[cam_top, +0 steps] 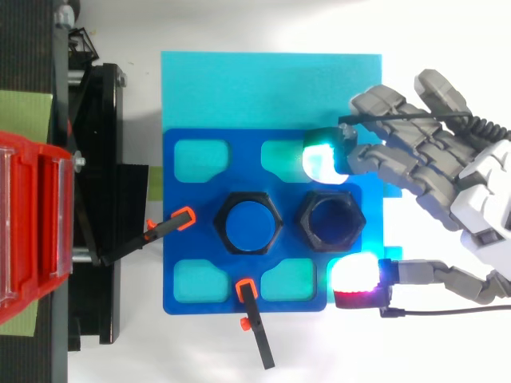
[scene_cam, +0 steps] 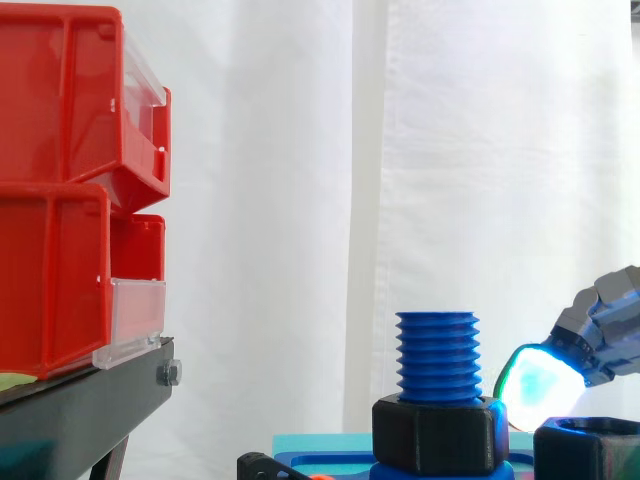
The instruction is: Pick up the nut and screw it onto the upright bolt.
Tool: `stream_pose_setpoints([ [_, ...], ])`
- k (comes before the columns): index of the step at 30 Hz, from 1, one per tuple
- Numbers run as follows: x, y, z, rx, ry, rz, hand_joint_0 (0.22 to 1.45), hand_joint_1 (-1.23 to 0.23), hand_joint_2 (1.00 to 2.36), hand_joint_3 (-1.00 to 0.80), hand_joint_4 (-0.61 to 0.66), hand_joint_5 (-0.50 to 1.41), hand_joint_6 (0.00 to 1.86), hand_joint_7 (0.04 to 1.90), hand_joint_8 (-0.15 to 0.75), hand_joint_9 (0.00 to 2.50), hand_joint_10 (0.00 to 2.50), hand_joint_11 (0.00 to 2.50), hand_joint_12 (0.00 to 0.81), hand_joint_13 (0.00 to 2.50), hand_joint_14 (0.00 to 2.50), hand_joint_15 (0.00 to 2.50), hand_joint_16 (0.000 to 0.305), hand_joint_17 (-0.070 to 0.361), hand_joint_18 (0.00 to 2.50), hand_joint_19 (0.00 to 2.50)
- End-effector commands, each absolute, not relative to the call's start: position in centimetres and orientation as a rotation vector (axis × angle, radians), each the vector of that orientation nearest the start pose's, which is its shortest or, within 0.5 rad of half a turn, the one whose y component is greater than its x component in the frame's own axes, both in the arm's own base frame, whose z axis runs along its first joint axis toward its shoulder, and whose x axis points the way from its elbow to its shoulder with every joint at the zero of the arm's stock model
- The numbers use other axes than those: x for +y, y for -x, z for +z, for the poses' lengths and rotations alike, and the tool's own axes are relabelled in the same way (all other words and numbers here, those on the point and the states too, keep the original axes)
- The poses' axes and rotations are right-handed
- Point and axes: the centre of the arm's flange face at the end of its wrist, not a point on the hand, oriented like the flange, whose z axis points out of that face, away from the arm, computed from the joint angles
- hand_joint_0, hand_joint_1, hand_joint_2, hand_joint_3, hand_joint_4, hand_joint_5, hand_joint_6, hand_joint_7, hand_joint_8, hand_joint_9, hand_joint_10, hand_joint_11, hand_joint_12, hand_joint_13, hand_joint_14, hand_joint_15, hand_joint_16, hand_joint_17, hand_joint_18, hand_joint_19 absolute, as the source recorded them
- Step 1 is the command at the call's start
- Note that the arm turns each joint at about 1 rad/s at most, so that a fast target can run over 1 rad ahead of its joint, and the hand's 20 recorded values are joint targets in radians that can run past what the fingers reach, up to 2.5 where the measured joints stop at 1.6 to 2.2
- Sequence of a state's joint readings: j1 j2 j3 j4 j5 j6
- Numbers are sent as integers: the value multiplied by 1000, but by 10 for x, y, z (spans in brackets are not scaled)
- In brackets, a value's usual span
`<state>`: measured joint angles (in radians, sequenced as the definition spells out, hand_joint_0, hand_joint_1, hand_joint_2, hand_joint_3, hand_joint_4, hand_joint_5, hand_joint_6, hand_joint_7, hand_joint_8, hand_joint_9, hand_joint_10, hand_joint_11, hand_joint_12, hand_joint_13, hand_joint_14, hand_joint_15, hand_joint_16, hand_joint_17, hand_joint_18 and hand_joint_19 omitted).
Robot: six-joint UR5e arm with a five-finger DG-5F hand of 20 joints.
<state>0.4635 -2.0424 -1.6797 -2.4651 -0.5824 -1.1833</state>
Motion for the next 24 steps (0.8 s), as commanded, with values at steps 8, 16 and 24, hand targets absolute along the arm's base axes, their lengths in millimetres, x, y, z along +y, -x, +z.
stream_pose_setpoints([
  [8,64,-621,230,1336,-727,-55,467,-753,1000,-500,250,-239,503,811,292,317,0,0,359,202,0,0,43,97,0,0],
  [16,61,-621,230,1338,-725,-58,455,-774,1000,-500,267,-235,503,860,296,326,0,0,363,219,0,0,44,98,0,0],
  [24,52,-622,230,1342,-722,-62,440,-770,1000,-500,241,-246,503,785,293,313,0,0,372,214,0,0,46,102,0,0],
])
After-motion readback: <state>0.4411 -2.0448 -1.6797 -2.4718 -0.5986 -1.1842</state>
